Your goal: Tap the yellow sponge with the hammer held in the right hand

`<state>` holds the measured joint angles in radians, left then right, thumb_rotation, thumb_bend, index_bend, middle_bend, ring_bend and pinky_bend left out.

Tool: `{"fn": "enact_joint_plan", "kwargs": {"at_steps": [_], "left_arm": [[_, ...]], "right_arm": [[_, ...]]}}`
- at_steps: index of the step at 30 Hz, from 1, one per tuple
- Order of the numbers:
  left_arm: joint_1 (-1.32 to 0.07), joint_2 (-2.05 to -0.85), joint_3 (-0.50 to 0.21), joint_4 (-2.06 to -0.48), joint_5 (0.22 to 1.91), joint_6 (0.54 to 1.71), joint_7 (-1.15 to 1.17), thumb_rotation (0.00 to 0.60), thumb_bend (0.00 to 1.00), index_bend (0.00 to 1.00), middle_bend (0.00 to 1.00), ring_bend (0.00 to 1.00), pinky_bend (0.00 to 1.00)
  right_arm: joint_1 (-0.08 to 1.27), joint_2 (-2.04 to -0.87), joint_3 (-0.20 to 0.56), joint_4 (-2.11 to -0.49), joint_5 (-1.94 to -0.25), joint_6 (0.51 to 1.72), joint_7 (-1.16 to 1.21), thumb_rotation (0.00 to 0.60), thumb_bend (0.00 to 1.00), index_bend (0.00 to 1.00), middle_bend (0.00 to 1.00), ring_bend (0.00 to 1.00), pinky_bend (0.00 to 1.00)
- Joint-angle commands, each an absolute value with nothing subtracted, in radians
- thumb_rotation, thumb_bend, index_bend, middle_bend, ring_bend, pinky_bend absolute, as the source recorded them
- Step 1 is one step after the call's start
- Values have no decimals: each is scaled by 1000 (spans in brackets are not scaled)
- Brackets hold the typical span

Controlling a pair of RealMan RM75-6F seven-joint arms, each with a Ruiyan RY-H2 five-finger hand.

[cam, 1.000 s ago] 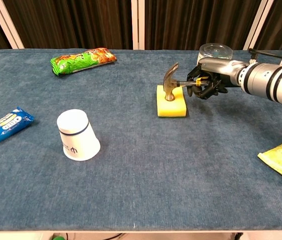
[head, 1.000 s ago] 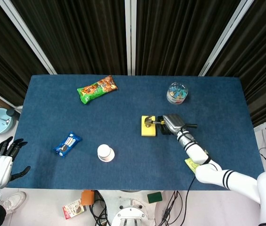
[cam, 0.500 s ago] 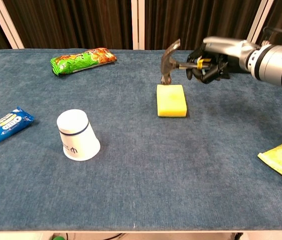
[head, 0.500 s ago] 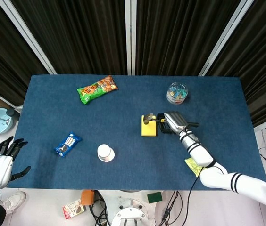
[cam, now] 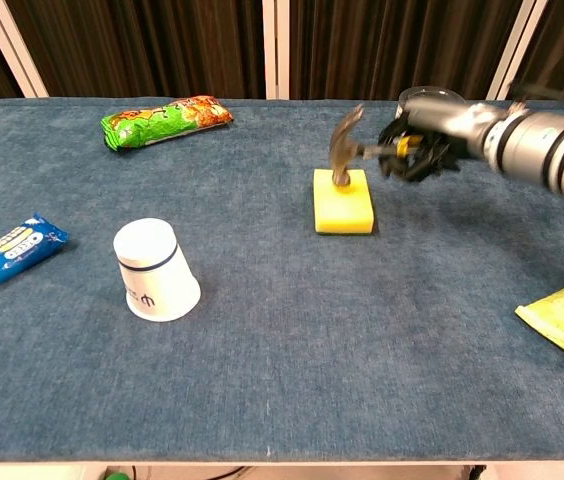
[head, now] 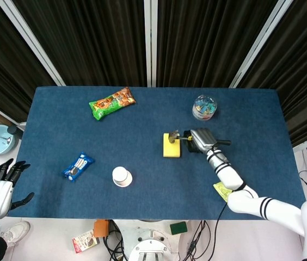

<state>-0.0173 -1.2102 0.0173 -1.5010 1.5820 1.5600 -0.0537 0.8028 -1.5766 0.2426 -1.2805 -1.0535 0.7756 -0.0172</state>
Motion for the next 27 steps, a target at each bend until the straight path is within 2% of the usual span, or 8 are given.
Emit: {"fn": "enact_joint_plan", "kwargs": {"at_steps": [1,6,10,13,16,19,21,27], "left_arm": [[-19,-1212,17,-1502,1582,1556,-53,600,145,194,169,51,108],[-23,-1212,17,-1506,1582,1549,-46,600,145,193,169,50,108],[-24,-1210,16,-1513,1577,1545,-40,600,145,193,169,51,108],[-24,-1206,17,-1520,1576,1543,-33,600,145,193,169,51,108],[-22,-1201,16,-1528,1572,1543,-26,600,145,194,169,51,108],[-20,-1196,16,-1535,1569,1544,-21,600,145,193,170,51,108],[-21,-1194,17,-1538,1569,1543,-18,600,145,193,169,51,108],[-20,-1193,16,-1537,1568,1542,-20,600,145,193,169,51,108]], "right_arm": [[788,-1535,268,-1300,-1042,795,-1,600,1000,997,855,792,903],[800,-1549,278,-1227,-984,762,-9,600,1000,992,855,783,900],[832,-1617,286,-1102,-943,704,2,600,1000,968,841,769,884],[862,-1682,294,-994,-929,663,16,600,1000,926,800,732,833],[892,-1737,305,-900,-921,614,34,600,1000,822,690,606,702],[916,-1777,314,-833,-919,581,47,600,1000,574,530,415,502],[925,-1799,324,-801,-918,568,64,600,925,393,419,288,383],[923,-1799,329,-795,-947,545,106,600,475,132,227,115,237]]}}
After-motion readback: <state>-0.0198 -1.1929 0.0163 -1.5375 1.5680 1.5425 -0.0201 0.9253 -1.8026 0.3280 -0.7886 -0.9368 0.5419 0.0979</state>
